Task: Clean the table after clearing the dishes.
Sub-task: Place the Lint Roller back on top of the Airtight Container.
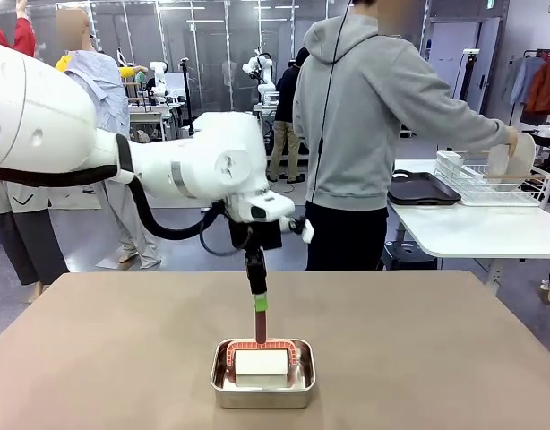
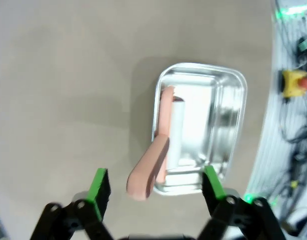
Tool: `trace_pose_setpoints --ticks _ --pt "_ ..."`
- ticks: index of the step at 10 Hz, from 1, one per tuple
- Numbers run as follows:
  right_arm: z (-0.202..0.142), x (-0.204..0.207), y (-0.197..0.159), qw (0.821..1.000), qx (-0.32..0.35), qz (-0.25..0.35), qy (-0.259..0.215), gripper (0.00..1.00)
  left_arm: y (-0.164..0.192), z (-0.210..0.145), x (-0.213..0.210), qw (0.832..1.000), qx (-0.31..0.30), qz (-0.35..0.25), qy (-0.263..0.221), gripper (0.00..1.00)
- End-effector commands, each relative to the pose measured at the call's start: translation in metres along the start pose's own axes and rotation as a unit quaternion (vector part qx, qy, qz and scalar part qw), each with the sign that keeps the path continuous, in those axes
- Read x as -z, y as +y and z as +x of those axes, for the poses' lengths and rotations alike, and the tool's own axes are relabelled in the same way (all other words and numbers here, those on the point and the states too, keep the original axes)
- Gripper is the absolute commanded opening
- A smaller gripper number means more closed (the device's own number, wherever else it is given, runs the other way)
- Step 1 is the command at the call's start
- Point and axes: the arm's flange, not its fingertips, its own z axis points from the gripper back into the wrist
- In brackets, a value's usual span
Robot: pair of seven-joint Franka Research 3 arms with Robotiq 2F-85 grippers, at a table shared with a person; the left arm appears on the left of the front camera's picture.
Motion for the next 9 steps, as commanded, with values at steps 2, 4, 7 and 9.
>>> trace_pose_setpoints --ticks 2,4,7,9 --pt "-0.003 0.001 0.004 1.0 0.002 0.0 0.004 0.81 0.033 -0.085 -0.071 0.966 -0.168 -0.121 -0.157 0.93" --pt "-0.003 0.001 0.004 1.0 0.002 0.0 0.004 0.81 0.02 -0.184 -0.112 0.924 -0.244 -0.141 -0.258 0.93" --pt "-0.003 0.001 0.004 1.0 0.002 0.0 0.004 0.81 -0.045 -0.357 -0.16 0.832 -0.32 -0.105 -0.44 0.93" --pt "-0.003 0.001 0.004 1.0 0.002 0.0 0.004 0.81 -0.101 -0.478 -0.154 0.771 -0.363 -0.076 -0.518 0.93"
